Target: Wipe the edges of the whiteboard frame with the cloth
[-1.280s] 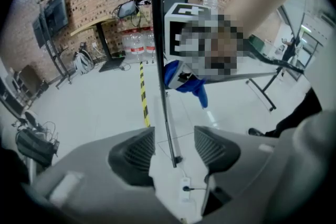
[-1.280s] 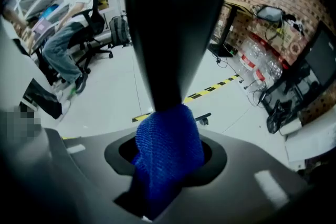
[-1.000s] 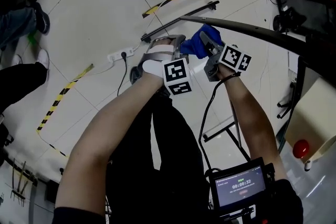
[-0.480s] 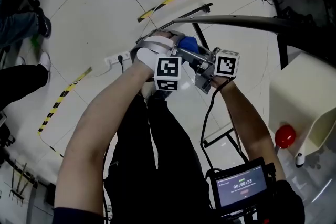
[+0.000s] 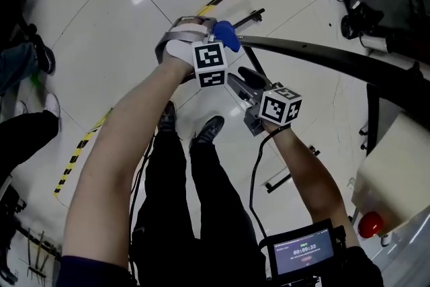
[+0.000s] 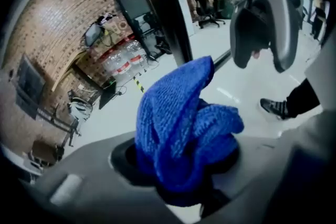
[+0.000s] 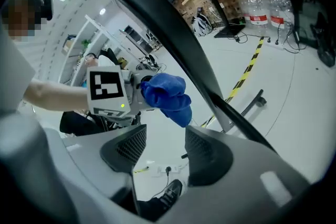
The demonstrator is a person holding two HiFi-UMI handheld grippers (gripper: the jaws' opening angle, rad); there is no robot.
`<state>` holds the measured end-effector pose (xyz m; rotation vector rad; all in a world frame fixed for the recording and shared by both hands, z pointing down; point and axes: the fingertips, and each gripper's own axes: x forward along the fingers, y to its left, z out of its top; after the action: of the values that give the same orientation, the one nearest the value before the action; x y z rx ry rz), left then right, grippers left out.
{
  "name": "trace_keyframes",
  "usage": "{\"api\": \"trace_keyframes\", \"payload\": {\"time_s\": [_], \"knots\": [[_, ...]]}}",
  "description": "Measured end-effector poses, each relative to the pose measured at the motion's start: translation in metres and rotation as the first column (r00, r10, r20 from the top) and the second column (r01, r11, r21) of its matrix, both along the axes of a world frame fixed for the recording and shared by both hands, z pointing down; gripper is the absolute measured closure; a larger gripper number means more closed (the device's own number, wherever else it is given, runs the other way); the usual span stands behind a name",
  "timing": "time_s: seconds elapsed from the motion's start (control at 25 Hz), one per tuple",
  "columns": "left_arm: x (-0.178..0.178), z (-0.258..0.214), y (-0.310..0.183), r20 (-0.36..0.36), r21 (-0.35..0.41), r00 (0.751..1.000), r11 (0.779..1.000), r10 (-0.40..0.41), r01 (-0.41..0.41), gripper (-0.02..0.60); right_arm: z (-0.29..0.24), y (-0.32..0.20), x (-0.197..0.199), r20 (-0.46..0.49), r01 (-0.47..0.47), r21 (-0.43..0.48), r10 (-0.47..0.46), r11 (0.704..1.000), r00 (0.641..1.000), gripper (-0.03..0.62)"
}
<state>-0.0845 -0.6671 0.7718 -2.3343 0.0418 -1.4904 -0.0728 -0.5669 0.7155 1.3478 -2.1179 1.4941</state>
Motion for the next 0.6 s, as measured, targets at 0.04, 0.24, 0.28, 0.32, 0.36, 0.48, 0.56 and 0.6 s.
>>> {"api": "trace_keyframes", "payload": {"time_s": [0.04,0.24,0.28,0.32,0.36,0.48,0.56,0.6], "knots": [[0.006,0.008,-0.002,0.023,0.004,0.999,0.999,0.031,-0.032,0.374,0.005,0.003,0.001,-0.026,0.004,-0.004,-0.004,1.0,1.0,0.361],[0.047,0.024,0.006,-0.009,-0.013,0.992,0.992,0.127,-0.127,0.374,0.022,0.013,-0.006,-0.057,-0.015,-0.023,0.014,1.0,0.998,0.393],[0.055,0.023,0.01,-0.032,-0.002,0.986,0.987,0.163,-0.163,0.374,0.023,0.016,-0.01,-0.053,-0.013,-0.025,0.012,1.0,0.999,0.398],[0.062,0.021,0.014,-0.051,0.016,0.979,0.981,0.196,-0.196,0.374,0.022,0.02,-0.014,-0.052,-0.003,-0.024,0.002,1.0,0.999,0.399],[0.068,0.019,0.015,-0.064,0.036,0.973,0.975,0.222,-0.22,0.374,0.02,0.022,-0.018,-0.058,0.013,-0.02,-0.014,1.0,0.998,0.401],[0.075,0.008,0.014,-0.098,0.062,0.965,0.969,0.245,-0.24,0.374,0.014,0.025,-0.02,-0.078,0.039,-0.01,-0.04,0.999,0.996,0.41],[0.078,-0.003,0.015,-0.127,0.066,0.959,0.967,0.252,-0.246,0.376,0.012,0.022,-0.019,-0.077,0.024,-0.007,-0.024,1.0,0.997,0.413],[0.079,-0.009,0.015,-0.139,0.07,0.957,0.966,0.256,-0.249,0.376,0.01,0.02,-0.019,-0.074,0.014,-0.006,-0.014,1.0,0.997,0.414]]}}
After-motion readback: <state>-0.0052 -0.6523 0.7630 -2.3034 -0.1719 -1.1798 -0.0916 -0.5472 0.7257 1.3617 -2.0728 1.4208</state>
